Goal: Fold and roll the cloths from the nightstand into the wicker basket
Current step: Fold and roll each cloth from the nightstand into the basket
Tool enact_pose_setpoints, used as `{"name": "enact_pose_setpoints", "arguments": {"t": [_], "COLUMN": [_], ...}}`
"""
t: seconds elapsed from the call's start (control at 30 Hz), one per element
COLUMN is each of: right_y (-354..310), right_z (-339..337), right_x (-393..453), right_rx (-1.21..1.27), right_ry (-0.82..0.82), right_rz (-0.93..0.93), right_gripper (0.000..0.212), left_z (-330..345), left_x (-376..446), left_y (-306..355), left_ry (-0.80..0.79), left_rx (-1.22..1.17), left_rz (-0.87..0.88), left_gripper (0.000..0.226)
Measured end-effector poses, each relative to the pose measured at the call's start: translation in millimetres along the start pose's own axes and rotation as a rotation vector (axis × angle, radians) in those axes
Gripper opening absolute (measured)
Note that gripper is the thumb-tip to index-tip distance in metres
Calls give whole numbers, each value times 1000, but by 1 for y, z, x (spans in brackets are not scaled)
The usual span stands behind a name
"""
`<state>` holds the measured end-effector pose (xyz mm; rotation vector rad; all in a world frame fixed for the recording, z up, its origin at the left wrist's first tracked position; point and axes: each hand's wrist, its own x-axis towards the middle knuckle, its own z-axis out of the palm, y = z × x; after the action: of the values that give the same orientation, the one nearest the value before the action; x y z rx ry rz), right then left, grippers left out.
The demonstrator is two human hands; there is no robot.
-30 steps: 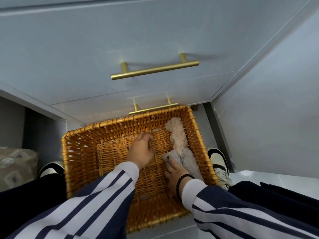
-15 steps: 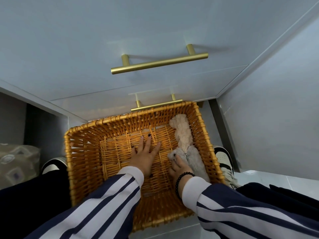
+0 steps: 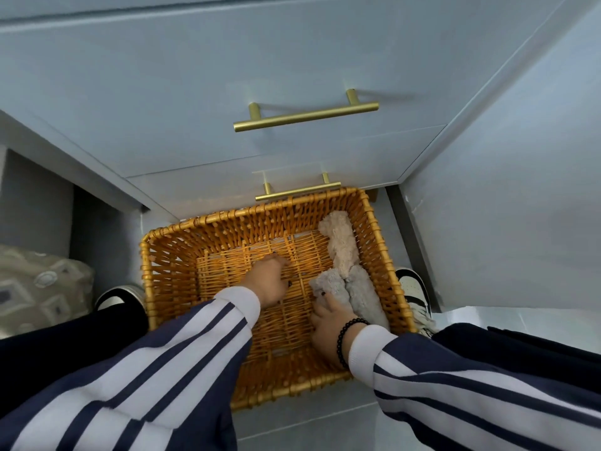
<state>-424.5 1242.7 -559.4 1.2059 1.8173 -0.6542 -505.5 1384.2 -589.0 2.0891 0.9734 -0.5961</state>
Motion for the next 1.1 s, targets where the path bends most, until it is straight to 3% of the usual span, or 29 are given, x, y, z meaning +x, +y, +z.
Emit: {"name": "enact_pose_setpoints", "arguments": {"t": [0.17, 0.3, 0.87, 0.97, 1.1], "right_y": [3, 2, 49, 53, 48], "right_z": [-12, -20, -68, -88, -112], "right_x": [-36, -60, -234, -266, -299], "right_rx": [278, 428, 578, 650, 804], "right_ry": [106, 96, 239, 335, 582], "right_rz": [87, 178, 471, 530, 529], "right_gripper": [48, 43, 35, 41, 37], "left_z": [-26, -41, -143, -162, -186], "left_x": [-22, -49, -174, -205, -250], "left_y": [4, 8, 82, 100, 127], "left_ry": [-27, -32, 61, 96, 162], "left_rx": [-242, -238, -182, -171, -294], "left_rz": [-137, -163, 60, 106, 196], "left_gripper": [45, 44, 34, 33, 34]}}
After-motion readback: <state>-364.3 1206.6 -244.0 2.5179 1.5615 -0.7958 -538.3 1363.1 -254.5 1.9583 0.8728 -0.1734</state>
